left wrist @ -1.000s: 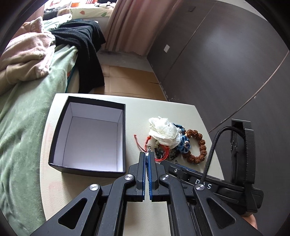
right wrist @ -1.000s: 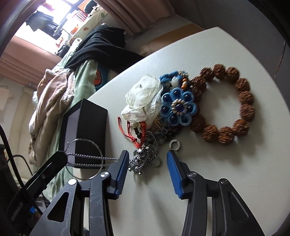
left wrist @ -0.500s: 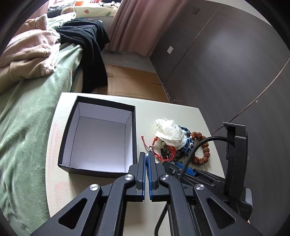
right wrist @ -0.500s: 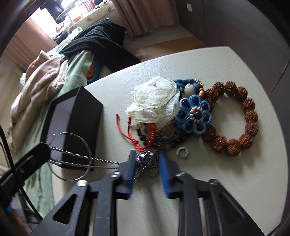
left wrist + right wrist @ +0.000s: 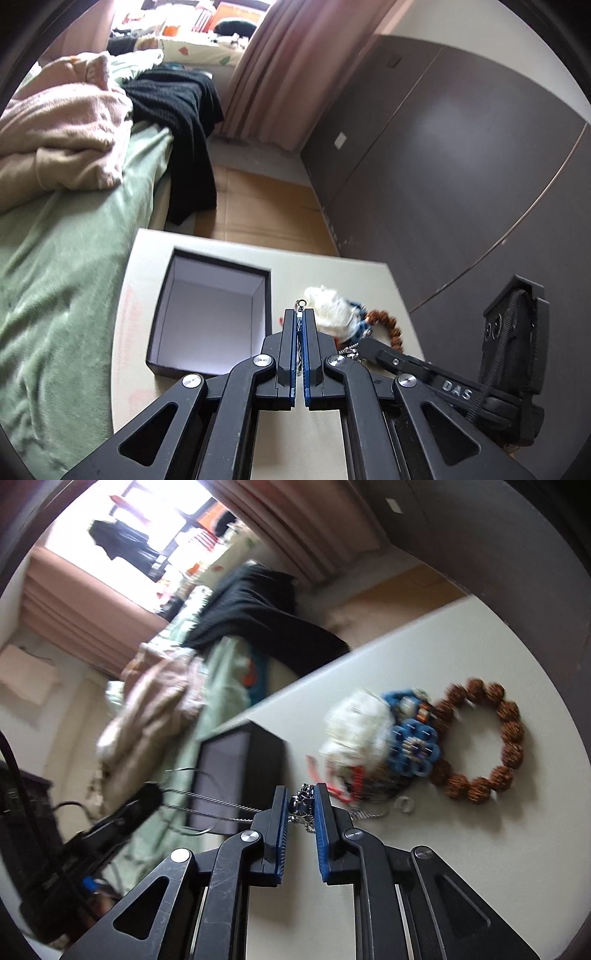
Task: Organize jewelry
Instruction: 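Lift the silver chains with the left gripper and carry them over the black box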
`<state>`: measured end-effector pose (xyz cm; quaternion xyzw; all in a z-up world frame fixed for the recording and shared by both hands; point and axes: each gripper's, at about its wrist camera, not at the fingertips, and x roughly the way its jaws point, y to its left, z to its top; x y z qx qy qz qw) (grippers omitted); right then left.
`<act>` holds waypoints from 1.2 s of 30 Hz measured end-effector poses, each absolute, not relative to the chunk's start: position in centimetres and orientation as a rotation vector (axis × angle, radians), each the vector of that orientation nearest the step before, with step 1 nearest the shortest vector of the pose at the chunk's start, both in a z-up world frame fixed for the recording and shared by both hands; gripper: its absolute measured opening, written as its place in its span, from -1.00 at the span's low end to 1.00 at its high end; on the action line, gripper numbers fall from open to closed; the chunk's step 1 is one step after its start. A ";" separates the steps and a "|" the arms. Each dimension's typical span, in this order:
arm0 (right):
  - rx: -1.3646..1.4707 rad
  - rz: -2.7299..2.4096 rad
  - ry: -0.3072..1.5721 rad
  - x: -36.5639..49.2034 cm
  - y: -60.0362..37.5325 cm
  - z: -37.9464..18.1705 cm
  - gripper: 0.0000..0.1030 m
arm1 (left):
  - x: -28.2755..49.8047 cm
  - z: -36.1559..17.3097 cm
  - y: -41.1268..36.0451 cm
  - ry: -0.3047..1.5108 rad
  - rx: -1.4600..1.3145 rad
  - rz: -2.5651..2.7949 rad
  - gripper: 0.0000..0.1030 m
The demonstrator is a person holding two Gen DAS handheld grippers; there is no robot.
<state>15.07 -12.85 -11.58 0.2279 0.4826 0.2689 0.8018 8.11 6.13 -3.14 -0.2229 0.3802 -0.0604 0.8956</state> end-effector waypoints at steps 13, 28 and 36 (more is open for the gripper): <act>0.517 0.728 0.863 13.9 -10.6 -4.9 -0.71 | 7.2 2.2 8.6 0.626 -0.496 -0.117 -0.97; 0.506 0.823 0.721 13.5 -8.5 4.1 -0.71 | 5.4 5.1 11.7 0.502 -0.536 -0.065 -0.97; 0.463 0.841 0.659 12.9 -6.7 8.3 -0.71 | 6.7 2.1 13.0 0.576 -0.561 -0.017 -0.97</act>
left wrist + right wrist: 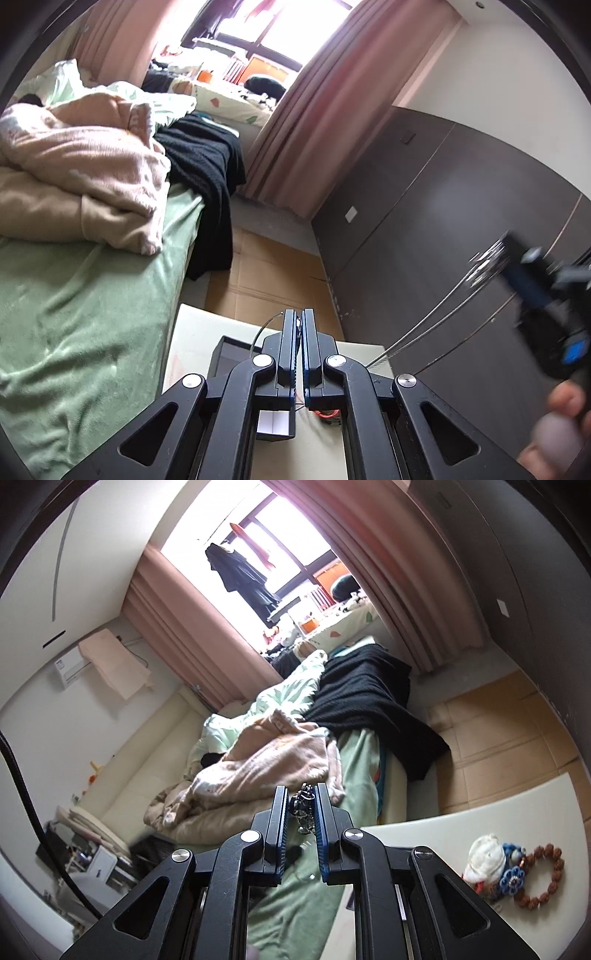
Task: Organize jewelry
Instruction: 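Lift the silver chains with the left gripper and carry them over the black box, then open the left gripper to drop the silver chains into the box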
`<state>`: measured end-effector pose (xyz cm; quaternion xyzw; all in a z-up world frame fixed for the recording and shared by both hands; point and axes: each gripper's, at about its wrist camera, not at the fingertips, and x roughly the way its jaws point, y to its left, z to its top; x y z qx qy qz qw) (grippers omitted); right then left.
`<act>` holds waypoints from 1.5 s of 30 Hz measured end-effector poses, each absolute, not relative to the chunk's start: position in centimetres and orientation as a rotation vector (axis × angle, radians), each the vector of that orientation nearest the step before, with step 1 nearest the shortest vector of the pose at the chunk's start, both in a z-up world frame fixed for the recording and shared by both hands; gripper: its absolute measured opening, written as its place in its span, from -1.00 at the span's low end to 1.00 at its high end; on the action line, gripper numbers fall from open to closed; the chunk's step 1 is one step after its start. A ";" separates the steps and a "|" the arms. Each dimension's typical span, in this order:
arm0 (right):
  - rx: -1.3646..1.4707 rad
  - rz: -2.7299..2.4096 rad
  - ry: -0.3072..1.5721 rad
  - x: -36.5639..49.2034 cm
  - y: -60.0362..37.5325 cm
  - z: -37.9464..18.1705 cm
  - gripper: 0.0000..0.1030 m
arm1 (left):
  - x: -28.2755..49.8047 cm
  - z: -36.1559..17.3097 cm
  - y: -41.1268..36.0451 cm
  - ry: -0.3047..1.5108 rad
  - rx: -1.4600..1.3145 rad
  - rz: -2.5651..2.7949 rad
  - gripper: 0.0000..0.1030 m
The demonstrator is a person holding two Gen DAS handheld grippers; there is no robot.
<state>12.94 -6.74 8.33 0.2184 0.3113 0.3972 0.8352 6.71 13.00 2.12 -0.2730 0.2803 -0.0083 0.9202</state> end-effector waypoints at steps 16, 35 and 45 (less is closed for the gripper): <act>0.403 0.855 0.530 12.1 -5.1 15.0 -0.71 | 8.5 -2.3 14.3 0.715 -0.678 -0.023 -0.36; 0.464 0.844 0.836 16.1 -2.5 -0.2 -0.71 | 7.1 -3.5 17.2 0.681 -0.740 0.140 0.74; 0.430 0.752 0.987 17.9 -2.0 -7.3 -0.70 | 7.3 -4.7 17.3 0.712 -0.746 0.172 0.73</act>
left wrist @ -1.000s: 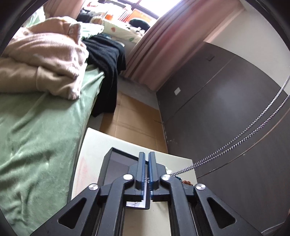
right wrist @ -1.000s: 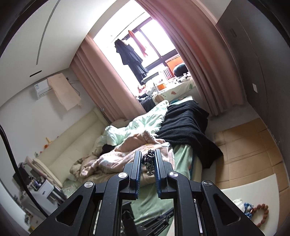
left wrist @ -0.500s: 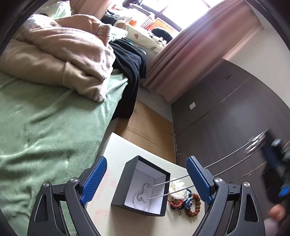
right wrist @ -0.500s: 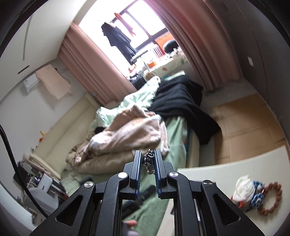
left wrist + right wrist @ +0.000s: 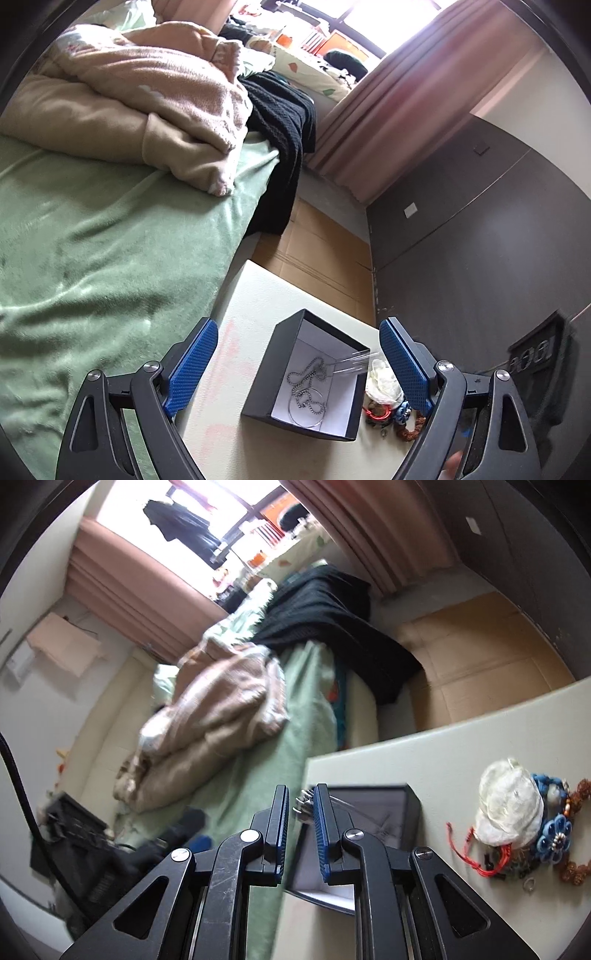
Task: Organize jewelry
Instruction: 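Open the left gripper to drop the silver chains into the box, then close the left gripper on the white cloth flower in the pile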
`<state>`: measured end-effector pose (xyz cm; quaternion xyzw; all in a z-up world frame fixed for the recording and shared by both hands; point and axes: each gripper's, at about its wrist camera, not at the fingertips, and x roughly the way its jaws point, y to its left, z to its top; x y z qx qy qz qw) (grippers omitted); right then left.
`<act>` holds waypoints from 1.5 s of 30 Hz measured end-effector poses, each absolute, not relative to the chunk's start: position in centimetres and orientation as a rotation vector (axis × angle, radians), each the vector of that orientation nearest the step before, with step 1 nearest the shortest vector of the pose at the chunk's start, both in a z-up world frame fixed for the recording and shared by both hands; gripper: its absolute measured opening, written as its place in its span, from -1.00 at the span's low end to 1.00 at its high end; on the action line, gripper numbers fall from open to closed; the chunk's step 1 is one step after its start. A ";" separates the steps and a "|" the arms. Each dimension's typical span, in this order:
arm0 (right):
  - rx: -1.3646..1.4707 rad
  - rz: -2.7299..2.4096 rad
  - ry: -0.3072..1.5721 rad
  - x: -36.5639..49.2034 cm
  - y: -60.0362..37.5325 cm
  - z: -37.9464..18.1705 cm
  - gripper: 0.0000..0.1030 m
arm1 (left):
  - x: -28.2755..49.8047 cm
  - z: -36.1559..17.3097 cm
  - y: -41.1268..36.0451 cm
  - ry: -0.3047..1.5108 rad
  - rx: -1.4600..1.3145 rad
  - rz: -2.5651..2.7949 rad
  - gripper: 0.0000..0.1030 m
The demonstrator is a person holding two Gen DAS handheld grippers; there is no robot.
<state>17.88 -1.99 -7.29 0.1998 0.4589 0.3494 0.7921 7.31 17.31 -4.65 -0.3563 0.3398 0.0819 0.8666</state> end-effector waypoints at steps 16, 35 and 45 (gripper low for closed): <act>0.472 0.625 1.007 16.9 -9.0 -7.1 0.20 | 8.2 -4.1 13.8 0.748 -0.647 0.103 0.74; 0.665 0.349 1.015 14.6 -21.6 -9.8 0.62 | 12.3 -4.4 2.0 0.843 -0.373 -0.071 0.71; 0.709 0.348 1.053 16.3 -23.5 -11.5 0.56 | 16.8 -6.8 -2.2 0.976 -0.300 -0.076 0.34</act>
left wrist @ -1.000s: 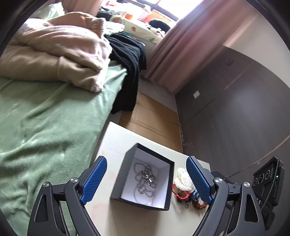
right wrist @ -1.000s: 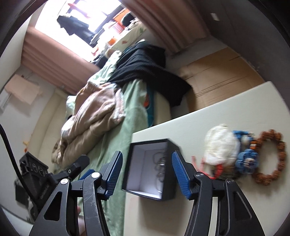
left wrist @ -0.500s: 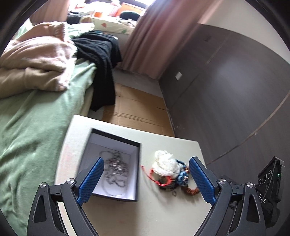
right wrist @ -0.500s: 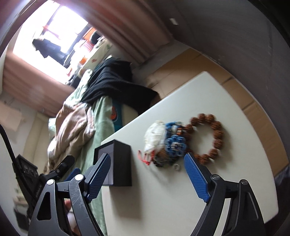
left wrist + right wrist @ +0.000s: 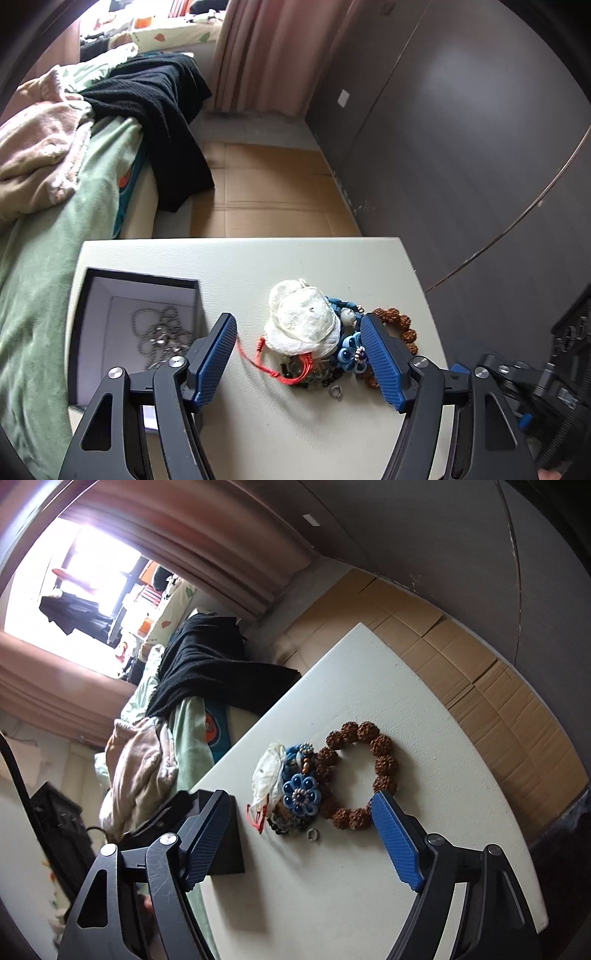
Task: Organize jewelry
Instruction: 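Close the left gripper on the white cloth flower in the pile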
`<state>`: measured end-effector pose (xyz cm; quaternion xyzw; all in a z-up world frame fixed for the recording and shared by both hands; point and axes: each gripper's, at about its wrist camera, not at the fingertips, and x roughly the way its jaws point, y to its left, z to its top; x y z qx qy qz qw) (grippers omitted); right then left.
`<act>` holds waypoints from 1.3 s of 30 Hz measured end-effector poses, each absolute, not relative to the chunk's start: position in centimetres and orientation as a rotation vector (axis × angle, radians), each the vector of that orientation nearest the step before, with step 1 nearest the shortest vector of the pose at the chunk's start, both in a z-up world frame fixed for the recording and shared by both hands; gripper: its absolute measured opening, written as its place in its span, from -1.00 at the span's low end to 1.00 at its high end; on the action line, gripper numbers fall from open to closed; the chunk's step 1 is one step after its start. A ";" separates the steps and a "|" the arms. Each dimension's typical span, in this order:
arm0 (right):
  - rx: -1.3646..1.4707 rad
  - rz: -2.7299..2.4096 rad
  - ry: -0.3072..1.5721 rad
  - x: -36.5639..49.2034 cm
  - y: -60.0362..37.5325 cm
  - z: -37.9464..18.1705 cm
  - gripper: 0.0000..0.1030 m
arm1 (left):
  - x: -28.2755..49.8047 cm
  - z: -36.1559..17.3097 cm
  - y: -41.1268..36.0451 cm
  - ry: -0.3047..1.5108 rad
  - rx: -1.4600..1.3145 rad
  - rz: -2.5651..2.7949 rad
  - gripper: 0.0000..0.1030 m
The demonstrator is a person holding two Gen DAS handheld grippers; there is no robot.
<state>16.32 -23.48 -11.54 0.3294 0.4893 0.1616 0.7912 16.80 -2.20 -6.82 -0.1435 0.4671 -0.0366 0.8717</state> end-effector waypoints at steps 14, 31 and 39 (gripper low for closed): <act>0.738 0.261 1.020 16.5 -28.1 -10.9 0.56 | 20.3 -11.8 -5.3 1.050 -0.200 -0.056 0.24; 0.708 0.254 1.059 17.0 -26.7 -11.7 0.56 | 19.9 -12.5 -4.5 1.039 -0.261 -0.087 -0.94; 0.684 0.274 1.070 17.2 -25.5 -11.7 0.56 | 18.7 -10.3 -3.7 0.987 -0.303 -0.114 -0.97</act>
